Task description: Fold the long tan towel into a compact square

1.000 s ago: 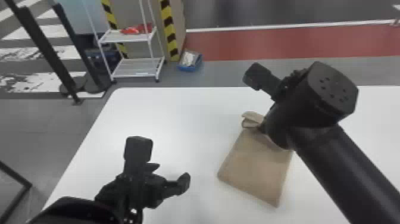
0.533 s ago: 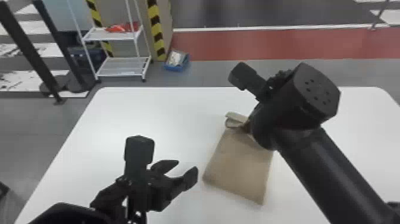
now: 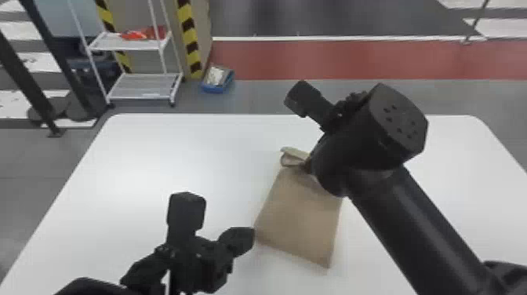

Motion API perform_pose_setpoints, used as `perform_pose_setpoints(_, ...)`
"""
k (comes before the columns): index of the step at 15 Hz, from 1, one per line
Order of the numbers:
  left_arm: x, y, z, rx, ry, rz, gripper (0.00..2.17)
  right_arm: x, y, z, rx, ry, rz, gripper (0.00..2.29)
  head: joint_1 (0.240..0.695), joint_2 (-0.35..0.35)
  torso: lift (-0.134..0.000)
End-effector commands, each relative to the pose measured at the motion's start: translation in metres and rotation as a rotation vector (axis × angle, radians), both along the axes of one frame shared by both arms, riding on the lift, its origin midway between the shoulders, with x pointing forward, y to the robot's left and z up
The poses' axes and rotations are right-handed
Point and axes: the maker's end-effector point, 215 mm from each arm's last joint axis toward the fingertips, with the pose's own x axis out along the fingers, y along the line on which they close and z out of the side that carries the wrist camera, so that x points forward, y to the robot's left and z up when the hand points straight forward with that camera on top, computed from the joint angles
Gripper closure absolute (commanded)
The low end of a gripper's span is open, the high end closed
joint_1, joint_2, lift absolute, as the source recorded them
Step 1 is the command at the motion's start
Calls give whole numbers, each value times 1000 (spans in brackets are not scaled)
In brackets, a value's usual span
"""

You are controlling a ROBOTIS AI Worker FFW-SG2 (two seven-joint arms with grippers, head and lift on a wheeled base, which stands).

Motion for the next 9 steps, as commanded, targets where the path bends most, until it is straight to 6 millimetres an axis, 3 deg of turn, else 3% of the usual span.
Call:
perform_pose_setpoints(1, -5, -12, 0, -9, 2, -21, 2142, -2, 1, 1, 6, 1, -1, 1362, 695, 25, -124)
perform_pose_setpoints(9, -2, -41, 15, -29, -64, -54, 2142, -7, 3, -5, 8, 12, 1, 1362, 695, -13, -124)
